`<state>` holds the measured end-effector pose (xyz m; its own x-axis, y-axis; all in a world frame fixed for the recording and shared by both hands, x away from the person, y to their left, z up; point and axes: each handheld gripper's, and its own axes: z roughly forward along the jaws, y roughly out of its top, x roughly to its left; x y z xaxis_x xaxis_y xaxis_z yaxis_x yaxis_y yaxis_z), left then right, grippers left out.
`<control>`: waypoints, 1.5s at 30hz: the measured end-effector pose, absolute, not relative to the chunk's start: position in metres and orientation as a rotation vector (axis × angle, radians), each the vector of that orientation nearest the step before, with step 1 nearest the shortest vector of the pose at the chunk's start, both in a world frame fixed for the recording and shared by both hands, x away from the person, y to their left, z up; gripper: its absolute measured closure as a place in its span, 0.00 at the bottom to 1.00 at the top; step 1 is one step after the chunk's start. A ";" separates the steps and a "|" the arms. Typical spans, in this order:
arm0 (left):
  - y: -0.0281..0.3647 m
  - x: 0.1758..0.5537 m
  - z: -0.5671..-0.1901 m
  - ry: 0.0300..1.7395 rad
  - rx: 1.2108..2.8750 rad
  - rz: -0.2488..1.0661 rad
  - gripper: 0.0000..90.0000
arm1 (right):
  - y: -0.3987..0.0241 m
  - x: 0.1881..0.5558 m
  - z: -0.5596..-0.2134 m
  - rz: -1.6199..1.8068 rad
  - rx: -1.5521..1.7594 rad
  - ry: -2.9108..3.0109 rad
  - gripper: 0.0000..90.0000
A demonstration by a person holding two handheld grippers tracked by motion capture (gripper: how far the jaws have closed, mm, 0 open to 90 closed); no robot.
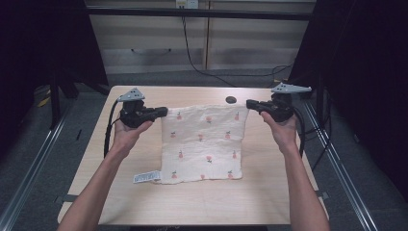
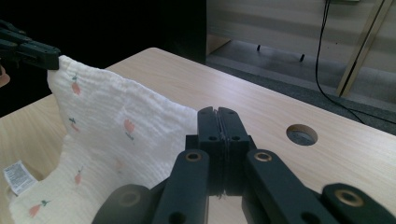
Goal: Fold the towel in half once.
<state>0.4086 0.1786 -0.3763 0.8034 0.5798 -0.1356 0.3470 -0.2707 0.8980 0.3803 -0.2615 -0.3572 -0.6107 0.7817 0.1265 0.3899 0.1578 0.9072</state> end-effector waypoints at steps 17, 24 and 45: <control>0.192 0.388 -0.410 0.716 1.896 0.242 0.96 | -0.258 0.355 -0.399 1.439 1.104 2.162 0.99; 0.193 0.368 -0.414 0.683 1.908 0.239 0.96 | -0.258 0.340 -0.404 1.442 1.081 2.178 0.99; 0.193 0.331 -0.461 0.669 2.063 0.189 0.96 | -0.260 0.301 -0.451 1.356 1.107 2.314 0.99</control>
<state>0.3309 0.1931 -0.4610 0.8400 0.5283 -0.1236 0.3857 -0.4211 0.8209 0.3008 -0.2601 -0.4508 -0.6842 0.7112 0.1612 0.4884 0.2827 0.8256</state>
